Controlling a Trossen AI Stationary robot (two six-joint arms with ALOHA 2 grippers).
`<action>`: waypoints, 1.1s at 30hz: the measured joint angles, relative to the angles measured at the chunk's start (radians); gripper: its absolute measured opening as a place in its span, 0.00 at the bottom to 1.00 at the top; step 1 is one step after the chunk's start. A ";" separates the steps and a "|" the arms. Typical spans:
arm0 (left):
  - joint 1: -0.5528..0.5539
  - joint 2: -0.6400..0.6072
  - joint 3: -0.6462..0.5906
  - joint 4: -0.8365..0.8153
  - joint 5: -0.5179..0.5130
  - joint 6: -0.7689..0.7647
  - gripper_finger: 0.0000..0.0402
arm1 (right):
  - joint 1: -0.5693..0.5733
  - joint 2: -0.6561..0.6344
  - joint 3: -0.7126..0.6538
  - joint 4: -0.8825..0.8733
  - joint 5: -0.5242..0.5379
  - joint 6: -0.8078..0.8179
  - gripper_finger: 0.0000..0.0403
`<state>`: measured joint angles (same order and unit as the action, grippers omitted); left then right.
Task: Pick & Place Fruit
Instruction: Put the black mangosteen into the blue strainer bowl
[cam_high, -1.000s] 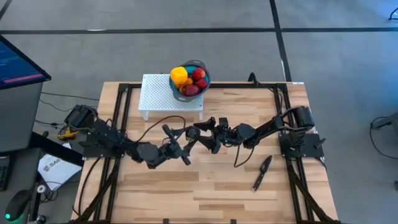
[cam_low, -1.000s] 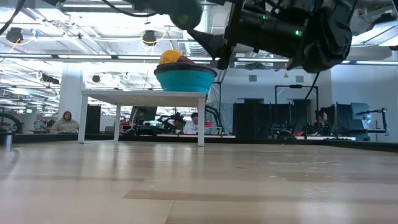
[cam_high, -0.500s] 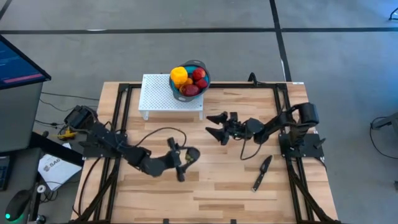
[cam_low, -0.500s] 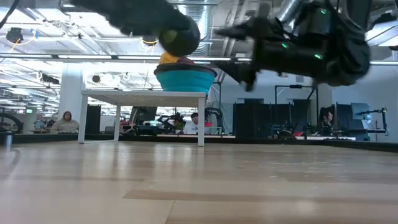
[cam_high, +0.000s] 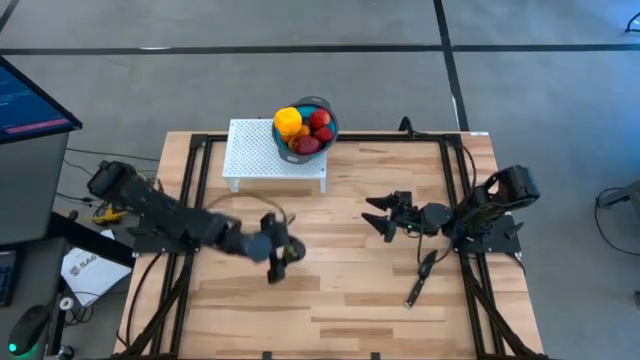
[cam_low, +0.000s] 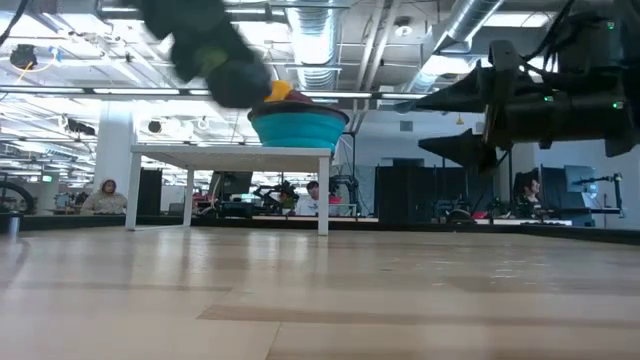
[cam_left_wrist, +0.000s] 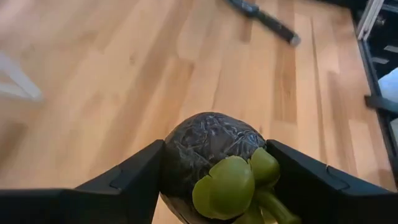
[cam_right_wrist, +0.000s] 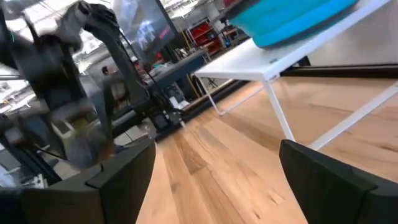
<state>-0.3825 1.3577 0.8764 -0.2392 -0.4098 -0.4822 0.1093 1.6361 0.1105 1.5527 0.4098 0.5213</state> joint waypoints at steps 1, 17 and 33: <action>0.033 -0.013 0.038 -0.045 0.028 0.034 0.63 | 0.012 0.009 0.005 -0.005 0.013 0.000 0.83; 0.669 0.014 0.502 -0.084 0.157 0.671 0.65 | 0.037 0.314 0.261 0.000 0.037 0.003 0.81; 0.962 0.198 0.570 0.030 0.356 0.659 0.68 | -0.102 0.373 0.354 0.008 -0.007 0.042 0.81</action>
<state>0.5796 1.5560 1.4467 -0.2092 -0.0540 0.1765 0.0078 2.0087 0.4647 1.5608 0.4029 0.5629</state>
